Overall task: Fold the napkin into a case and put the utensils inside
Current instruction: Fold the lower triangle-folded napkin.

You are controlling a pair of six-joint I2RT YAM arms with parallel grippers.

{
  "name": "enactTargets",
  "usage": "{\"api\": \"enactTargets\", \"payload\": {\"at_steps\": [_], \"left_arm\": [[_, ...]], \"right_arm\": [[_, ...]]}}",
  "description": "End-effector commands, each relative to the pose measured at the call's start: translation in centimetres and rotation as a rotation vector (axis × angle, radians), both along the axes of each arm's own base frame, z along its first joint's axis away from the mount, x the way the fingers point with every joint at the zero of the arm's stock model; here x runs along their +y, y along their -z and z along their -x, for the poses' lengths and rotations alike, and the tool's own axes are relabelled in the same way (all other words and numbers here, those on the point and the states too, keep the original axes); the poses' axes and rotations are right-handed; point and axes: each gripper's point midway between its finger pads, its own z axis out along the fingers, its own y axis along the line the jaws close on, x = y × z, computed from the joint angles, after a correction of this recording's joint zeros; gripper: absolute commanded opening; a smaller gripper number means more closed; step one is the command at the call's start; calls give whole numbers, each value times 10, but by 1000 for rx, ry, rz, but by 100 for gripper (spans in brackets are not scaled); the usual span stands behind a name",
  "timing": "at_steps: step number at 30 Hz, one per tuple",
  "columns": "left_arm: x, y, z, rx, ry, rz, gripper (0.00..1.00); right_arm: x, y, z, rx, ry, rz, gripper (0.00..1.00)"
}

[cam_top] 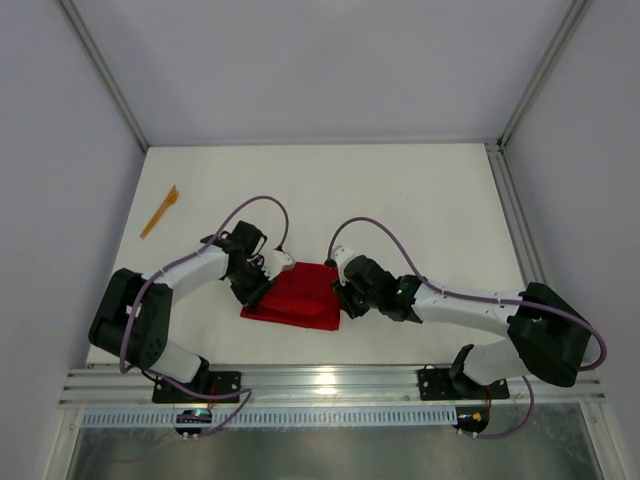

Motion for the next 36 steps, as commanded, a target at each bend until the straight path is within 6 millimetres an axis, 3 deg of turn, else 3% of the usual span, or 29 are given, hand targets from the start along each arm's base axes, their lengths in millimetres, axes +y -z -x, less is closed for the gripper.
{"api": "enactTargets", "payload": {"at_steps": [1,10,15,20,24,26,29,36], "left_arm": [[-6,22,-9,-36,13,20,25],[-7,21,-10,-38,9,28,26],[-6,19,-10,-46,7,27,27],[-7,17,-11,-59,7,33,27],[-6,17,-10,-56,9,32,27],[-7,16,-11,-62,9,34,27],[-6,16,-10,-62,8,33,27],[-5,17,-11,-64,7,25,27]], "right_arm": [[-10,3,-2,-18,0,88,34],[8,-15,4,-23,-58,-7,34],[17,3,0,8,-65,18,41],[35,-2,-7,2,-94,-34,40],[39,-3,-9,14,-112,-43,35],[36,5,-7,35,-116,-10,35],[31,16,1,71,-120,6,34],[31,19,15,118,-136,-38,31]]}}
